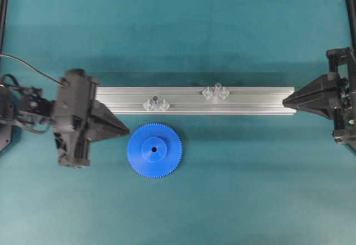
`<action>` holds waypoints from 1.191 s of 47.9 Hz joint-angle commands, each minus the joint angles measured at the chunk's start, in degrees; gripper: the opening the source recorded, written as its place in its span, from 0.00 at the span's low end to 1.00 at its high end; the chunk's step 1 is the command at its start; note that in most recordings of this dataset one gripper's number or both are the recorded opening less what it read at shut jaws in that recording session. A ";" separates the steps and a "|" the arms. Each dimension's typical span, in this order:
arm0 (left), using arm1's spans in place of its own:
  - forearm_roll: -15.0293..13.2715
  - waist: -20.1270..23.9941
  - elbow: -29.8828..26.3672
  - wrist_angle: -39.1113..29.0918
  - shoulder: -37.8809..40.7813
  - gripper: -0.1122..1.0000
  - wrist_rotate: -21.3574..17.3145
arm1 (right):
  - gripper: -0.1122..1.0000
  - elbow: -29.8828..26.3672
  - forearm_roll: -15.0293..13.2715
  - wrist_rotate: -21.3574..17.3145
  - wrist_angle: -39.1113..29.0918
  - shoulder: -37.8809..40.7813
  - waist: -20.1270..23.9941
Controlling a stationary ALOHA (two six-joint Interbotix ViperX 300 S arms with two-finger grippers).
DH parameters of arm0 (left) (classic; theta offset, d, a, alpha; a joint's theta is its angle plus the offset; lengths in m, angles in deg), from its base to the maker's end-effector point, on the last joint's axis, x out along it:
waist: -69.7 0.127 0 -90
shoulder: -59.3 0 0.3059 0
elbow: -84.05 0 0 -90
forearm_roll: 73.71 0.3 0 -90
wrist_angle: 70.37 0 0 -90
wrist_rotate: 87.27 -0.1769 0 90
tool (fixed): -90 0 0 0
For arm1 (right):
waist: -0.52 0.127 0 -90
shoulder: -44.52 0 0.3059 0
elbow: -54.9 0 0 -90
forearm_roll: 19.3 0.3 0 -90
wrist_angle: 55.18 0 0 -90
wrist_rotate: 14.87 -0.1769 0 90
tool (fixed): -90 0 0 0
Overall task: Find the location of the shaft and insert the large gear.
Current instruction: 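Lower the open left gripper over the blue gear's hub, then close the left gripper on the blue gear hub and lift it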
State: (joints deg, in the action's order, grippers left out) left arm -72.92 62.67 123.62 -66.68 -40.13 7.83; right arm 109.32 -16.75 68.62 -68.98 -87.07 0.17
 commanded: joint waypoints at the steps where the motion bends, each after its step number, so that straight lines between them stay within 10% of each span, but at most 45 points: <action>1: 0.18 -0.35 -3.25 0.18 2.81 0.34 0.09 | 0.15 -1.14 -0.09 -0.79 -0.35 0.79 -0.09; 15: 0.18 -0.97 -10.28 -1.58 13.27 0.94 3.08 | 0.15 -1.32 -0.09 -0.79 -1.14 0.88 -0.09; 57: 0.44 -0.35 -17.67 -13.54 25.75 0.94 1.32 | 0.15 0.26 -0.18 -0.88 -4.83 -4.22 -0.26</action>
State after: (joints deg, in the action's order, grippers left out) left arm -72.65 62.14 107.27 -80.39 -13.94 9.24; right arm 110.20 -16.84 68.36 -73.29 -90.94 0.08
